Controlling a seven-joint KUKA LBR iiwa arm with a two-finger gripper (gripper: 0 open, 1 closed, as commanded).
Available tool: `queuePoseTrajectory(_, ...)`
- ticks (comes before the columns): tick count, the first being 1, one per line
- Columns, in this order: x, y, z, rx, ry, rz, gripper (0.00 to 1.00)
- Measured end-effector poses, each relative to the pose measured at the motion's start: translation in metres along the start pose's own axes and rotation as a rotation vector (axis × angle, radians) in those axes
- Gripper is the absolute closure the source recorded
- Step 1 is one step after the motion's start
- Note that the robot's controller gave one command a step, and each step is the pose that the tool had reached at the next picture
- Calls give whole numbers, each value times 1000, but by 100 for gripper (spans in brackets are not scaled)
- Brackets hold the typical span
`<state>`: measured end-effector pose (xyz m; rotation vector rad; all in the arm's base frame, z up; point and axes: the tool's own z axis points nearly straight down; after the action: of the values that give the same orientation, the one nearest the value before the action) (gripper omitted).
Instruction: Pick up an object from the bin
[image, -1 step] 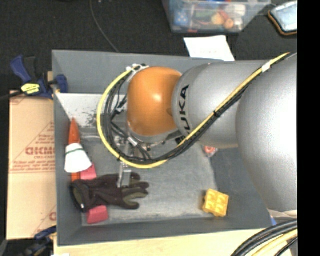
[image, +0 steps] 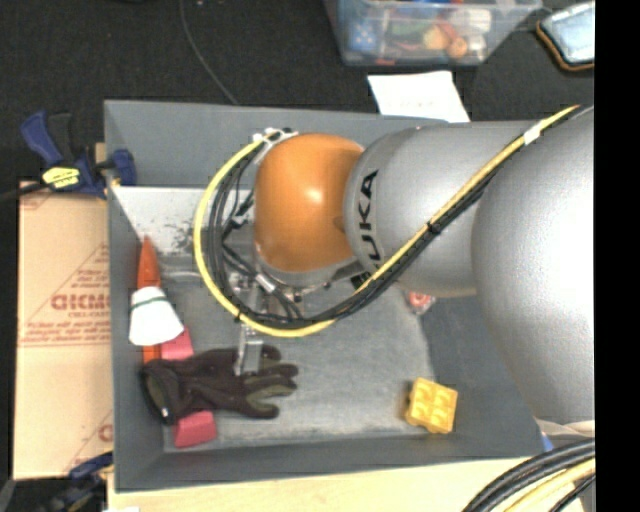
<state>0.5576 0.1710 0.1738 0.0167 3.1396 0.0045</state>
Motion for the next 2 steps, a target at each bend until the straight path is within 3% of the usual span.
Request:
queuePoseTrajectory(1, 28, -3, 69, 2, 3, -152, 0)
queuePoseTrajectory(2, 77, -39, 72, 2, -9, -485, 0)
